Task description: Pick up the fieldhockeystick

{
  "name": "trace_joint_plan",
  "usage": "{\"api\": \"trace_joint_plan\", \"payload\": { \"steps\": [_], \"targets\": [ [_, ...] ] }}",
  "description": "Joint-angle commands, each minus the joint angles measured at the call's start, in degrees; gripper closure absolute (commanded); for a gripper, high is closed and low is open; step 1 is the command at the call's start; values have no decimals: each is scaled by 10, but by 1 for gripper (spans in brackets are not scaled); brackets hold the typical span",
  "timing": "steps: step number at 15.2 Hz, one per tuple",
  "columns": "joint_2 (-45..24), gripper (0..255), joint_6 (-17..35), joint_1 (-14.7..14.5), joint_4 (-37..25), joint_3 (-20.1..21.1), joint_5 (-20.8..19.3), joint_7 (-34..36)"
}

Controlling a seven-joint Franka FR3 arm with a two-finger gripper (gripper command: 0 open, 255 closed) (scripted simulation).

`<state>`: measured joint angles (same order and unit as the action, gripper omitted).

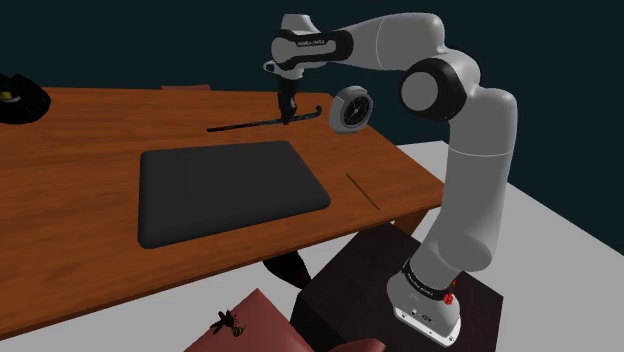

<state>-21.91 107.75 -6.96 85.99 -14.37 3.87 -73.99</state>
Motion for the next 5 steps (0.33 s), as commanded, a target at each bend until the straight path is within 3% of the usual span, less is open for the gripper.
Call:
{"api": "trace_joint_plan", "payload": {
  "steps": [1, 5],
  "targets": [
    [3, 255, -14, 0, -11, 0, -1, 1],
    [4, 255, -30, 0, -26, -1, -1, 1]
  ]
}}
